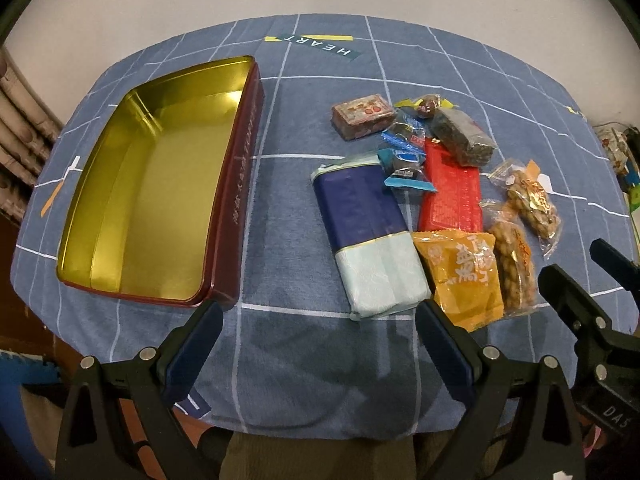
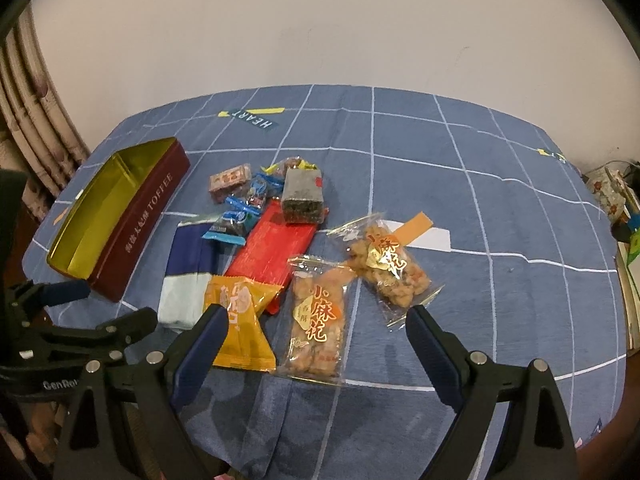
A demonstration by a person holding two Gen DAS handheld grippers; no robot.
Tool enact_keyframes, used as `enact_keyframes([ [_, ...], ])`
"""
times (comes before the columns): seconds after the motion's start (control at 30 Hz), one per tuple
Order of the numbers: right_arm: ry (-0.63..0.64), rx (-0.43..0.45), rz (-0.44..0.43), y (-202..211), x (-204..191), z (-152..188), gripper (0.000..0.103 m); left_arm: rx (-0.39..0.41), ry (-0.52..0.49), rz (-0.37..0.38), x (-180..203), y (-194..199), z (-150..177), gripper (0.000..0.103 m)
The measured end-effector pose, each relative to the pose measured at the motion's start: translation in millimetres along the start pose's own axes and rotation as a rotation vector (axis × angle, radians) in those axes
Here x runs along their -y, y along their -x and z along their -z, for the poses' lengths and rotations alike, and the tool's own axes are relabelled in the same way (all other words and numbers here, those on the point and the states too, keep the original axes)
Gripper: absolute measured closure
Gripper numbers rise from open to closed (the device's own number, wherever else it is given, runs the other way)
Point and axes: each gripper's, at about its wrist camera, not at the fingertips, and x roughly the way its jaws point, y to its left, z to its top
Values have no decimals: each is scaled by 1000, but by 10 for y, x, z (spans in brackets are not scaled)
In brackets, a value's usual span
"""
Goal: Organize snacks
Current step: 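Move the left gripper toward the navy-and-white packet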
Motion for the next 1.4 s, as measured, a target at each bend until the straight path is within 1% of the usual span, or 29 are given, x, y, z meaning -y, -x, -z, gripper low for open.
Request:
enact_keyframes([
  [0.37,-1,-19,-8,-76,4,-26,10,14,-31,-7,35,3,-29,7],
  [1.03,-30,-37,-5,-138,49,-15,11,13,16,-13,-114,15,-17,7],
  [1.1,-34,-42,-1,-158,64,-13,14,10,20,-13,-130,7,-16,7],
  [1.13,-35,-50,-6,-179,74,-10,20,9,19,-13,-129,6,-19,7],
  [1.17,-38,-60,-14,-204,84,-8,23,8,17,-13,-120,4,-18,7],
  [1.3,-46,-76,-7,-273,120,1,24,8,16,-16,-120,-4,-28,7],
  [1.37,-42,-88,-8,-322,130,-12,34,10,17,-16,-113,-3,-31,7],
  [1.4,-43,-95,-13,-352,137,-19,36,11,13,-17,-106,-5,-32,7],
])
